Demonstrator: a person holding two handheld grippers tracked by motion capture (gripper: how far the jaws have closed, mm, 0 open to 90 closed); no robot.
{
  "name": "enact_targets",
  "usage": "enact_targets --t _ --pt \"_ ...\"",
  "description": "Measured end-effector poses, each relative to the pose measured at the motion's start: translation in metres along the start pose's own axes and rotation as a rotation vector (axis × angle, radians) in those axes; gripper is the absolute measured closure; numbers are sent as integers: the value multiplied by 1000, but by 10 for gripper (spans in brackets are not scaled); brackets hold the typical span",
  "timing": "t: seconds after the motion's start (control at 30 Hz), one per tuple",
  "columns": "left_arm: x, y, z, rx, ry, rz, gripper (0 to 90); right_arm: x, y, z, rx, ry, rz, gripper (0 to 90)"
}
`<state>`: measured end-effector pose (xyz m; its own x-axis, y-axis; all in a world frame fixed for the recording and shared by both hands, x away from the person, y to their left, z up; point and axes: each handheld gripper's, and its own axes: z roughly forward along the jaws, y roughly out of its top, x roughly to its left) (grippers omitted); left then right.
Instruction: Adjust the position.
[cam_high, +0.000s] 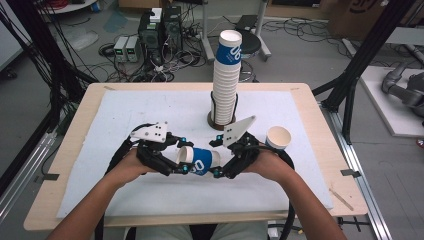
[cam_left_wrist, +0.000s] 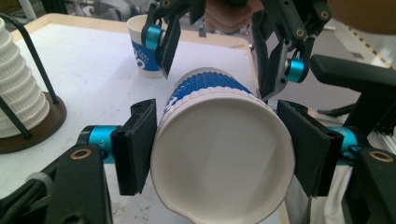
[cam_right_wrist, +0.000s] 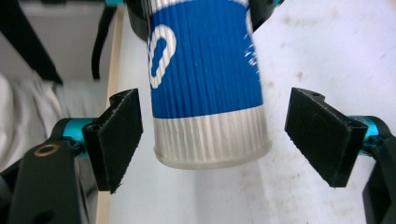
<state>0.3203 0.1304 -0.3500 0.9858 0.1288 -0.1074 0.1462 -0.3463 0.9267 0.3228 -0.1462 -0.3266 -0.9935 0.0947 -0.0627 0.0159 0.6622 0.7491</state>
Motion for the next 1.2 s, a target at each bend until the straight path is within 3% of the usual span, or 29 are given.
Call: enact_targets --t 0.23,0.4,0.8,1.2 --pt "2 -7 -6 -65 14 0 312 -3 -14 -14 -177 -31 90 196" --pt "3 -14 -11 -116 29 -12 311 -1 -26 -21 -270 -41 137 196" --pt "3 -28 -16 -219 42 -28 311 4 -54 -20 -373 -100 187 195" --pt "1 -37 -17 -286 33 -35 311 9 -69 -11 -439 -83 219 196"
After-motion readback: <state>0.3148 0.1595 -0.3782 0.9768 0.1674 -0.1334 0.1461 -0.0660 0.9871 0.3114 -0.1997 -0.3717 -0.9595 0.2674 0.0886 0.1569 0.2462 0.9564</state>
